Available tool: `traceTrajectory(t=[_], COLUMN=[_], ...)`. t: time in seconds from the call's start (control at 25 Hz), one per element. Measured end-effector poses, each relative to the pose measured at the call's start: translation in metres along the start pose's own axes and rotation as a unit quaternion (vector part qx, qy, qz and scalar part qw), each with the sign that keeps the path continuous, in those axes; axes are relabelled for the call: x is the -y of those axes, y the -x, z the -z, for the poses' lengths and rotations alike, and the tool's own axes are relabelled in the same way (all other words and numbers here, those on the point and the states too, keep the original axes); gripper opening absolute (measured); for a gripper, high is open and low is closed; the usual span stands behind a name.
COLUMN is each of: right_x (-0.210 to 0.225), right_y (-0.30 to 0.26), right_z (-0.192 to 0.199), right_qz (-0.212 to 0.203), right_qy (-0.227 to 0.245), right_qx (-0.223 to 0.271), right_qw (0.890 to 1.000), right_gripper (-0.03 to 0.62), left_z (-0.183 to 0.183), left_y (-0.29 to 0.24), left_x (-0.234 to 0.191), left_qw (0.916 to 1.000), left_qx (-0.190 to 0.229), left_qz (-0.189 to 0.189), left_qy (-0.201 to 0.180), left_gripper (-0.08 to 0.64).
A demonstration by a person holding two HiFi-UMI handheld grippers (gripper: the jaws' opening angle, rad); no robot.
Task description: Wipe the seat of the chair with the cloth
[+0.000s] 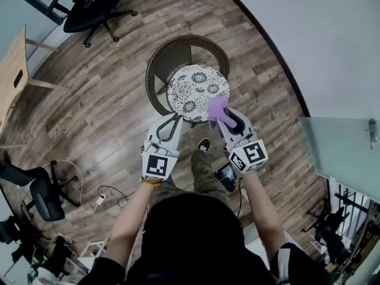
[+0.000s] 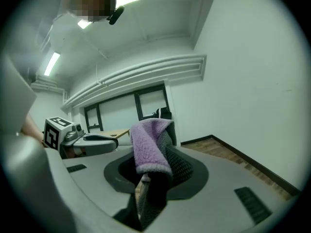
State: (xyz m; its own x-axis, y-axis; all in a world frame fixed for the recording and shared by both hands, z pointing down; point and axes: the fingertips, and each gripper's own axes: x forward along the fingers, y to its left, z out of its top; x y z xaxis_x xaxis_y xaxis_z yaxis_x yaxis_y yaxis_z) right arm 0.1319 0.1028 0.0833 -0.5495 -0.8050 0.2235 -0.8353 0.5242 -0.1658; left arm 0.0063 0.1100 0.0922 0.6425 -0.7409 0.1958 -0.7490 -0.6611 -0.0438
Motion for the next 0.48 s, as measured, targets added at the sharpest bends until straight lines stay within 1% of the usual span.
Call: traceTrajectory(t=[0.12,0.32,0.48], right_x=[0.01,0.021,0.033], right_y=[-0.011,-0.03,-0.045], right_z=[0.017,0.05,0.08], right_qz=[-0.002,-0.002,0.0], right_qy=[-0.01,-0.027,-0.02], right_qx=[-0.008,-0.028,-0.045], right_qw=[1.0,0.999,0.999], right_gripper=[0.109,0.109,0.11], left_z=[0.019,0.052,0.082], left_y=[-0.009,-0.021,-0.035], left_x=[0.0,-0.005,-0.011], left_qw=[0.9999,0.9993,0.999], left_qx=[-0.009,-0.029,-0.043], left_qz=[0.006,0.01,0.001], left_qy=[-0.013,-0.021,-0.007], left_gripper=[0.044,0.044,0.044])
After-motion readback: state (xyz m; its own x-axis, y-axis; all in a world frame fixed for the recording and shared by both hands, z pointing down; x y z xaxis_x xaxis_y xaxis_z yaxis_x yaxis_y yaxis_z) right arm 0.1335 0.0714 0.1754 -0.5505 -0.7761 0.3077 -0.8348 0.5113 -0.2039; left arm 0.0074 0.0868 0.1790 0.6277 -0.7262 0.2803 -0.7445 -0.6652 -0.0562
